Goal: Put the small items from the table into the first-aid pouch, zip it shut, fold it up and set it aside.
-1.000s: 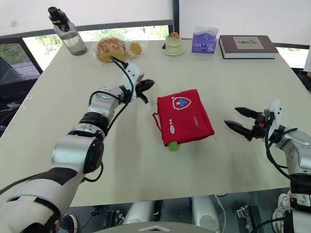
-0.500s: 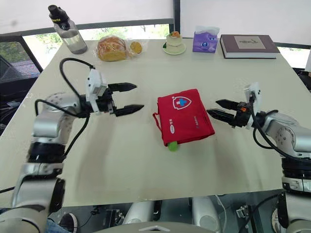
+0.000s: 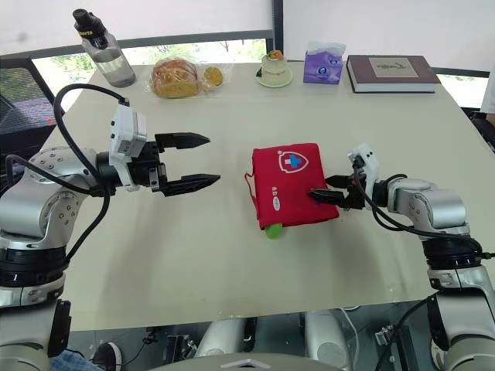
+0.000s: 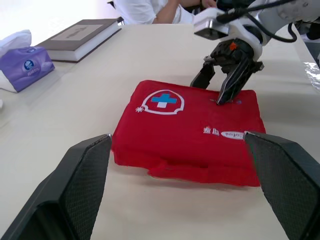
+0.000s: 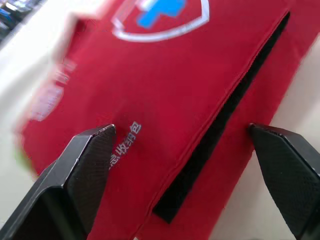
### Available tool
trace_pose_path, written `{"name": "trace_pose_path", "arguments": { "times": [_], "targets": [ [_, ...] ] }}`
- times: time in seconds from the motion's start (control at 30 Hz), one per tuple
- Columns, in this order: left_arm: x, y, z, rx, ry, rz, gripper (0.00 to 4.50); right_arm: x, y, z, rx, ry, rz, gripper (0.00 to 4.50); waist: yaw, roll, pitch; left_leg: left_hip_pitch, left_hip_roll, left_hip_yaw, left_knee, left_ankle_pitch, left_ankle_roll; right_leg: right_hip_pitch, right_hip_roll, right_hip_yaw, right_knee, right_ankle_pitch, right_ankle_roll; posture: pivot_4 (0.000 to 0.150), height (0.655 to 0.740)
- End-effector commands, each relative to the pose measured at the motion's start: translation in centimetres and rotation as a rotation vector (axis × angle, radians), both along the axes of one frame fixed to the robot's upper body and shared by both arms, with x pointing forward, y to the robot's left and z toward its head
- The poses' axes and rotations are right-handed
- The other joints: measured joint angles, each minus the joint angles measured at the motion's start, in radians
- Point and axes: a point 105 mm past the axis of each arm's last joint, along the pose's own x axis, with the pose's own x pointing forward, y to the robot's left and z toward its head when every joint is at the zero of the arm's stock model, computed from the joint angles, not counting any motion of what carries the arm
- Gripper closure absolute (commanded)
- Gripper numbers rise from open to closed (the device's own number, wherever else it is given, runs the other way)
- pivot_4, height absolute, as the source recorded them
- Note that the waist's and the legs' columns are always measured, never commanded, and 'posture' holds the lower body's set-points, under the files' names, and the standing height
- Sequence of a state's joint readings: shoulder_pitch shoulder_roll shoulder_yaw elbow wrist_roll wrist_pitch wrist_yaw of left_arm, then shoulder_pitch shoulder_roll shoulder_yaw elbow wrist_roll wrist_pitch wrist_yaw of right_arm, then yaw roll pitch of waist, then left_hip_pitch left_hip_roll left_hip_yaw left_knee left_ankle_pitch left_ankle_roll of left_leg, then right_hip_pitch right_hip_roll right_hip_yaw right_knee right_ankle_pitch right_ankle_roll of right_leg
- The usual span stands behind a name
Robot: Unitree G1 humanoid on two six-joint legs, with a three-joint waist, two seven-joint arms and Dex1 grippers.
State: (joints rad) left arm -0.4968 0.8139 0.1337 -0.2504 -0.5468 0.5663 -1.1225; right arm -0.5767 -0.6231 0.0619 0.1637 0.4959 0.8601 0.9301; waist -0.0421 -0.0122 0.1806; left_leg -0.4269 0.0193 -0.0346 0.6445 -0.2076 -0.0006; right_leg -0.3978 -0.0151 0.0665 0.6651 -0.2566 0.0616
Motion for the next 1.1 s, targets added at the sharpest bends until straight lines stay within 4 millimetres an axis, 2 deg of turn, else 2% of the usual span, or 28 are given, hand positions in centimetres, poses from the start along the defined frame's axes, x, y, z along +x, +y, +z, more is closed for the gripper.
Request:
{"name": "trace_pose_path", "arguments": {
  "times": [0.03, 0.2, 0.4, 0.43, 0.47, 0.5, 0.6, 0.67, 0.77, 0.93, 1.0, 1.1],
  "targets": [
    [-0.5, -0.1, 1.2, -0.003, -0.05, 0.003, 0.03, 0.8, -1.5, -0.6, -0.068, 0.007, -0.071, 0.0, 0.001, 0.0, 0.0, 0.0, 0.0, 0.0, 0.0, 0.0, 0.0, 0.0, 0.0, 0.0, 0.0, 0.0, 0.0, 0.15, 0.74],
    [-0.7, 0.1, 1.2, -0.001, -0.056, 0.013, 0.03, 0.6, -2.0, -0.9, -0.053, 0.035, -0.086, 0.0, 0.001, 0.0, 0.0, 0.0, 0.0, 0.0, 0.002, 0.0, 0.0, 0.0, 0.0, 0.0, 0.001, 0.0, 0.0, 0.15, 0.74],
    [-0.7, 0.1, 1.1, -0.003, -0.056, 0.017, 0.03, -0.3, -1.7, -0.9, 0.066, 0.15, -0.079, 0.0, 0.004, 0.0, 0.0, -0.001, 0.0, 0.0, 0.003, 0.0, 0.0, 0.0, 0.0, 0.0, 0.001, 0.0, 0.0, 0.15, 0.74],
    [-0.7, 0.1, 1.1, -0.004, -0.057, 0.017, 0.0, -0.8, -1.3, -0.9, 0.093, 0.178, -0.059, 0.4, 0.004, 0.0, 0.0, -0.001, 0.0, 0.0, 0.003, 0.0, 0.0, 0.0, 0.0, 0.0, 0.001, 0.0, 0.0, 0.15, 0.74],
    [-0.7, 0.1, 1.1, -0.005, -0.057, 0.016, 0.0, -1.3, -1.0, -0.9, 0.111, 0.197, -0.04, 0.51, 0.004, 0.0, 0.0, -0.001, 0.0, 0.0, 0.003, 0.0, 0.0, 0.0, 0.0, 0.0, 0.001, 0.0, 0.0, 0.15, 0.74],
    [-0.7, 0.1, 1.1, -0.006, -0.058, 0.016, 0.0, -1.6, -0.7, -1.0, 0.125, 0.211, -0.028, 0.83, 0.004, 0.0, 0.0, -0.001, 0.0, 0.0, 0.003, 0.0, 0.0, 0.0, 0.0, 0.0, 0.001, 0.0, 0.0, 0.15, 0.74],
    [-0.6, 0.1, 1.0, -0.007, -0.058, 0.019, 0.0, -2.0, -0.4, -0.9, 0.154, 0.225, -0.026, 2.17, 0.003, 0.0, 0.0, -0.002, 0.0, -0.001, 0.003, 0.0, 0.0, 0.0, 0.0, -0.001, 0.001, 0.0, 0.0, 0.15, 0.74],
    [-0.7, 0.2, 0.9, -0.006, -0.058, 0.019, 0.0, -2.0, -0.4, -0.6, 0.189, 0.229, -0.036, 3.22, 0.0, 0.0, 0.0, -0.002, 0.0, 0.0, 0.003, 0.0, 0.0, 0.0, 0.0, -0.001, 0.001, 0.0, 0.0, 0.15, 0.74],
    [-0.8, 0.1, 1.1, -0.009, -0.061, 0.015, 0.0, -2.0, -0.4, -0.1, 0.228, 0.233, -0.048, 4.48, 0.0, 0.0, 0.0, -0.002, 0.001, 0.0, 0.003, 0.0, 0.0, 0.0, 0.001, 0.0, 0.001, 0.0, 0.0, 0.15, 0.74],
    [-1.2, -0.4, 1.1, -0.018, -0.05, -0.017, 0.0, -1.3, -0.1, 1.3, 0.343, 0.222, -0.085, 4.48, 0.0, 0.0, 0.0, -0.002, 0.001, 0.0, 0.003, 0.0, 0.0, -0.001, 0.001, 0.0, 0.001, 0.0, 0.0, 0.15, 0.74],
    [-1.3, -0.6, 1.2, -0.022, -0.049, -0.026, 0.0, -0.7, -0.1, 1.6, 0.383, 0.203, -0.127, 4.48, 0.0, 0.0, 0.0, -0.002, 0.001, 0.0, 0.003, 0.0, 0.0, -0.001, 0.001, 0.0, 0.001, 0.0, 0.0, 0.15, 0.74],
    [-1.4, -1.0, 1.4, -0.023, -0.053, -0.043, 0.0, 1.1, -1.1, 1.7, 0.403, 0.143, -0.265, 4.48, 0.0, 0.0, 0.0, -0.003, 0.001, 0.0, 0.003, 0.0, 0.0, -0.002, 0.001, 0.0, 0.001, 0.0, 0.0, 0.15, 0.74]
  ]
}}
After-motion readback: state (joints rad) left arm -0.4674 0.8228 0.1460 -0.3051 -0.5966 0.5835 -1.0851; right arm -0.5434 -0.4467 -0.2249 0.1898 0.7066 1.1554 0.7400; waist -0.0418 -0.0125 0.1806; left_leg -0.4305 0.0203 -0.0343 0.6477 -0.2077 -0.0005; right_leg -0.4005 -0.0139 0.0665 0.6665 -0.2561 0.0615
